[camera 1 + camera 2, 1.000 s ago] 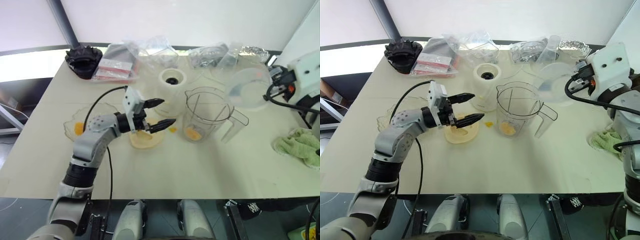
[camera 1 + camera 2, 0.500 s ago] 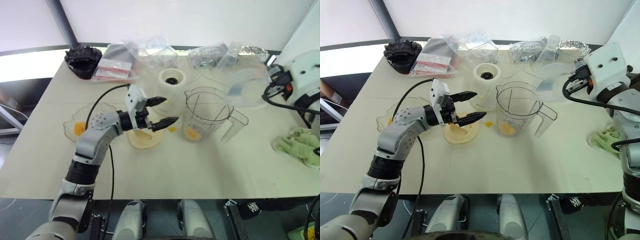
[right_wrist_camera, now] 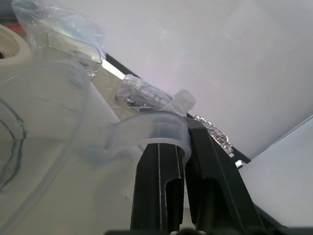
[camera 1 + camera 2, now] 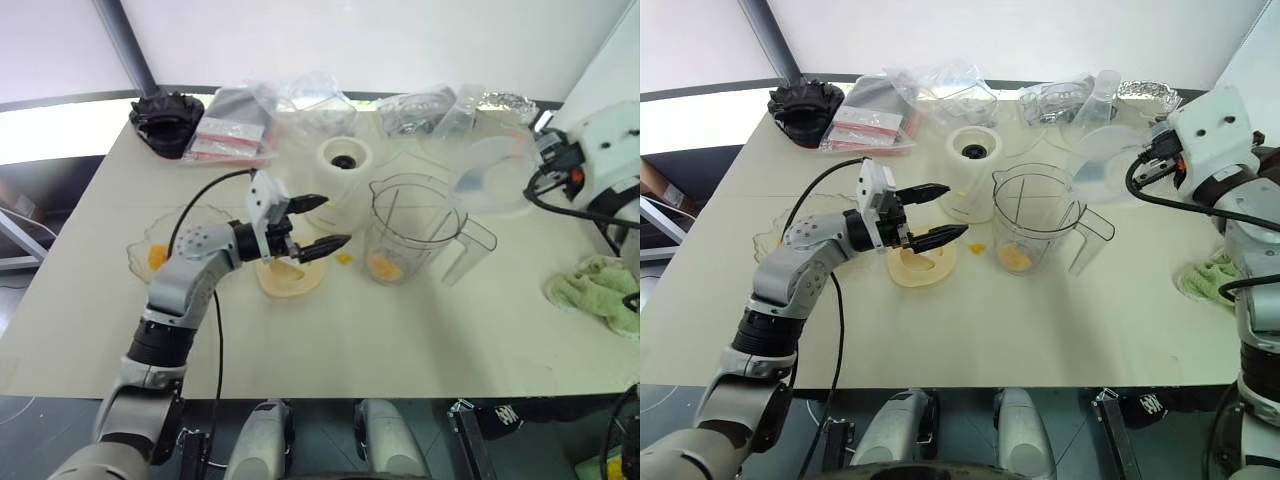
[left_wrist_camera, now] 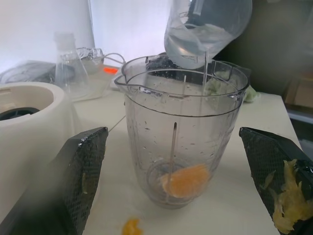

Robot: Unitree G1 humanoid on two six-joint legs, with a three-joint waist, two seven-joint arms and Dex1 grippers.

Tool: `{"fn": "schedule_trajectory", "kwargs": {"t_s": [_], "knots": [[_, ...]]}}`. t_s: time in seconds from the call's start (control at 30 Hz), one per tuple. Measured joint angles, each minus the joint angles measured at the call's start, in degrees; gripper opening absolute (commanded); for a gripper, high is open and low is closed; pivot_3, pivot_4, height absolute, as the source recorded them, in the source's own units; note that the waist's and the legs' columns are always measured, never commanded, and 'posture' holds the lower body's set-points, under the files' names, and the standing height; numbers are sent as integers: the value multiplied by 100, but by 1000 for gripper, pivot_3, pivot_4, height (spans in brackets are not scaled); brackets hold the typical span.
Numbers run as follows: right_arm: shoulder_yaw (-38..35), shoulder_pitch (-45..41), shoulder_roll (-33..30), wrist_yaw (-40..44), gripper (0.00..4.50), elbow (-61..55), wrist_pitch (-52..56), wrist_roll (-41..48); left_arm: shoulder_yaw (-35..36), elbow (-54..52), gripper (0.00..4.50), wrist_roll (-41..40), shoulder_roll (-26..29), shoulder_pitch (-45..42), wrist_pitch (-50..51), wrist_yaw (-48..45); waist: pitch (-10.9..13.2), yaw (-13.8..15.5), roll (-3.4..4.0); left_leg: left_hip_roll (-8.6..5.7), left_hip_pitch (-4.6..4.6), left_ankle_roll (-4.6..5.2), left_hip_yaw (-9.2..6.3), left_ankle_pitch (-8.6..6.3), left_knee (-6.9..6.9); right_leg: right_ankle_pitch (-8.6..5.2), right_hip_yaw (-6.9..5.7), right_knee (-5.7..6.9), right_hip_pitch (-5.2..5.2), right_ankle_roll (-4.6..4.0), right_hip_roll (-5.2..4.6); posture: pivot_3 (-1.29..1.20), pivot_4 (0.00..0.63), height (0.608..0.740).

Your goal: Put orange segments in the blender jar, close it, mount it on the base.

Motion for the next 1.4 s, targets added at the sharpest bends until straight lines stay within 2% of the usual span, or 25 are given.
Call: {"fn": "schedule_trajectory", "kwargs": {"t_s": [0.2,0.4,0.67,0.77,0.87,1.1,1.4], "knots": [[-538,-454,690,-491,44,31,917,478,-3,-14,4500,-12,28,-102,138,15,0,3,0,0,0,0,-2,0,0,0,0,1,0,1,-1,0,150,740],[-1624,-1209,1394,-1462,44,296,1766,850,-6,-92,4500,-16,52,-196,298,51,0,9,0,0,-2,0,-3,0,-1,1,-1,0,0,1,-1,0,150,740],[-2614,-1321,1995,-2443,44,1221,1838,843,5,-154,4500,-42,170,-236,456,26,-2,-24,4,-1,-3,0,2,0,-2,1,0,3,-3,2,1,0,150,740],[-2883,-1305,2245,-2635,44,1612,1519,900,7,-233,4500,-67,179,-253,497,19,-2,-37,4,-2,0,0,2,0,-4,2,0,5,-2,3,6,0,150,740],[-3245,-1214,2613,-2723,44,2541,792,1045,13,-254,4500,-69,236,-293,551,23,-3,-37,7,-4,3,0,13,0,-5,2,0,7,0,3,8,0,150,740],[-3184,-1046,2707,-2810,44,3431,31,1057,43,-434,4500,-75,289,-284,606,140,4,-41,32,-6,3,0,26,0,-12,5,4,6,-4,11,6,0,150,740],[-2640,-693,2662,-2625,44,4384,-1284,898,121,-754,4500,-154,397,-103,804,309,4,-55,32,-5,7,0,32,0,-14,2,5,6,-3,5,10,0,150,740]]}}
